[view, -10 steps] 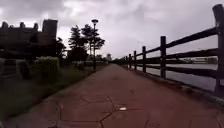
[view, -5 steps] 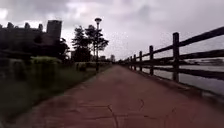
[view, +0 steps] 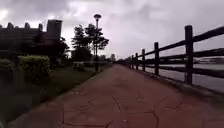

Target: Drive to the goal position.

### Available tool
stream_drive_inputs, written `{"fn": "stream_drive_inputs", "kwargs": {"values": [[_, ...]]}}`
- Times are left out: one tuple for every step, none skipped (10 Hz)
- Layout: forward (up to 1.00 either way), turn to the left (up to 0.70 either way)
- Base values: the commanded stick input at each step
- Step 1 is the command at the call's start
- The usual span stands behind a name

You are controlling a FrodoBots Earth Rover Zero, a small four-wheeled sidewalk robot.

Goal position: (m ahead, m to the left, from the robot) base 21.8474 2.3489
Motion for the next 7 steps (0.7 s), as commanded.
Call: {"fn": "stream_drive_inputs", "kwargs": {"values": [[1.0, 0.0], [1.0, 0.0], [1.0, 0.0], [1.0, 0.0], [1.0, 0.0], [1.0, 0.0], [1.0, 0.0]]}}
